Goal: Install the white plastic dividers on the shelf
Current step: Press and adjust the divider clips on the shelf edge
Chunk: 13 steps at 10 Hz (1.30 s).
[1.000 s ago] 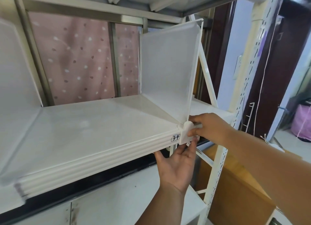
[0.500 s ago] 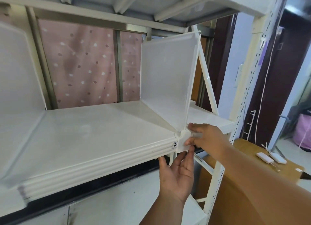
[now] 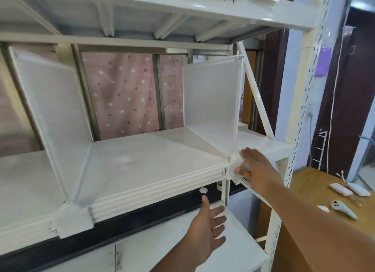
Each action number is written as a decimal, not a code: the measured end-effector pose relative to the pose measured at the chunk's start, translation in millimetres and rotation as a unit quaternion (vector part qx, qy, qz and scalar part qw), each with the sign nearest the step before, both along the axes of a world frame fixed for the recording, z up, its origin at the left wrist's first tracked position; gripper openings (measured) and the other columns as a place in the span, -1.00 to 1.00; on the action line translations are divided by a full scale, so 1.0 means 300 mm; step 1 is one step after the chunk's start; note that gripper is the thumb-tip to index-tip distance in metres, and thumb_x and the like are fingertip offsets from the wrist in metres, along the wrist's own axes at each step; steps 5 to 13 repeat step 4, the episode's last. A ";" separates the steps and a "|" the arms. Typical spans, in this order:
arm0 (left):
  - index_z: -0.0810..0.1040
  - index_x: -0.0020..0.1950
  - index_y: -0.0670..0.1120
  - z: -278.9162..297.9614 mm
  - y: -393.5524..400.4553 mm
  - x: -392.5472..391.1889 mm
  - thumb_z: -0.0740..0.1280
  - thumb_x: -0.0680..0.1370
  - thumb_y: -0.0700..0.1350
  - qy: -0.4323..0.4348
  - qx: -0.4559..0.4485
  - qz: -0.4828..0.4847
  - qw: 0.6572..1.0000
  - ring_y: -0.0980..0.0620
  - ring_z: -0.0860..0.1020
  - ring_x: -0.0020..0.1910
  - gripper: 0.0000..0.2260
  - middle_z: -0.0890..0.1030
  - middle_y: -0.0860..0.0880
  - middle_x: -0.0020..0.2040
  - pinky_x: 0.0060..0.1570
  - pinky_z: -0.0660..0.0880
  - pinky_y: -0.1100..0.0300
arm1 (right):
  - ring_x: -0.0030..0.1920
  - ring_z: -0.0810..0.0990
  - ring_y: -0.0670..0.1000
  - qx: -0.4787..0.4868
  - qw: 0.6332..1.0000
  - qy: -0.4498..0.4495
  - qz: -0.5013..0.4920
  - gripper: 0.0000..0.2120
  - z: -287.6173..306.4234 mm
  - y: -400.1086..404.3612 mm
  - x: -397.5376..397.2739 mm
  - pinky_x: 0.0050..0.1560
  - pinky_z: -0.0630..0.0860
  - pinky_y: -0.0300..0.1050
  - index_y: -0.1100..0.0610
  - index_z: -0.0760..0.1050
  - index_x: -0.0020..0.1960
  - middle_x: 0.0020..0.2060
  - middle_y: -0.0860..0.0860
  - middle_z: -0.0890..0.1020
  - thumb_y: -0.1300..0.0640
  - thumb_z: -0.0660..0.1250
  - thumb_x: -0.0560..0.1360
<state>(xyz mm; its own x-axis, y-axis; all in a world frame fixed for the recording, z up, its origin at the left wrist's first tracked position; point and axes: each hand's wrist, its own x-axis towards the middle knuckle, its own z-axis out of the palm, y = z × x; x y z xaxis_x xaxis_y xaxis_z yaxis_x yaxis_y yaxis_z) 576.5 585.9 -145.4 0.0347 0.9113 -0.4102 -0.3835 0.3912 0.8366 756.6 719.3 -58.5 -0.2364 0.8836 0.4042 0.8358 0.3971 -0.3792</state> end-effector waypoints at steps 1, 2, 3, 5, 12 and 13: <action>0.57 0.48 0.10 0.016 -0.125 -0.112 0.09 0.50 0.55 0.147 -0.038 -0.041 0.988 -0.07 0.37 0.55 -0.23 0.54 -0.03 0.46 0.50 0.35 -0.10 | 0.59 0.03 0.12 0.001 0.998 -0.052 -0.044 -0.30 -0.009 -0.055 -0.025 0.53 0.10 0.08 0.16 0.12 0.57 0.58 0.11 0.18 -0.19 0.23 0.59; 0.41 0.62 0.07 0.096 -0.260 -0.269 0.06 0.52 0.54 0.223 -0.071 -0.076 0.969 -0.08 0.32 0.55 -0.18 0.39 -0.09 0.62 0.57 0.19 -0.16 | 0.53 0.14 0.18 -0.023 0.992 -0.091 -0.089 -0.17 0.033 -0.130 -0.075 0.47 0.28 0.14 0.24 0.07 0.54 0.52 0.18 0.23 -0.31 0.21 0.54; 0.35 0.64 0.05 0.206 -0.389 -0.418 0.10 0.50 0.57 0.307 -0.084 -0.130 0.939 0.02 0.41 0.13 -0.13 0.42 -0.10 0.53 0.60 0.12 -0.21 | 0.52 0.15 0.26 -0.092 0.983 -0.093 -0.127 -0.05 0.097 -0.196 -0.120 0.45 0.27 0.21 0.26 0.03 0.55 0.51 0.25 0.23 -0.42 0.16 0.48; 0.32 0.66 -0.02 0.341 -0.462 -0.517 0.22 0.51 0.51 0.392 -0.130 -0.173 0.894 -0.05 0.49 0.31 -0.13 0.40 -0.09 0.58 0.63 0.16 -0.23 | 0.51 0.20 0.31 -0.149 0.976 -0.103 -0.122 -0.02 0.154 -0.215 -0.170 0.46 0.22 0.25 0.26 0.07 0.55 0.51 0.25 0.26 -0.47 0.11 0.45; 0.32 0.66 -0.02 0.341 -0.462 -0.517 0.22 0.51 0.51 0.392 -0.130 -0.173 0.894 -0.05 0.49 0.31 -0.13 0.40 -0.09 0.58 0.63 0.16 -0.23 | 0.51 0.20 0.31 -0.149 0.976 -0.103 -0.122 -0.02 0.154 -0.215 -0.170 0.46 0.22 0.25 0.26 0.07 0.55 0.51 0.25 0.26 -0.47 0.11 0.45; 0.32 0.66 -0.02 0.341 -0.462 -0.517 0.22 0.51 0.51 0.392 -0.130 -0.173 0.894 -0.05 0.49 0.31 -0.13 0.40 -0.09 0.58 0.63 0.16 -0.23 | 0.51 0.20 0.31 -0.149 0.976 -0.103 -0.122 -0.02 0.154 -0.215 -0.170 0.46 0.22 0.25 0.26 0.07 0.55 0.51 0.25 0.26 -0.47 0.11 0.45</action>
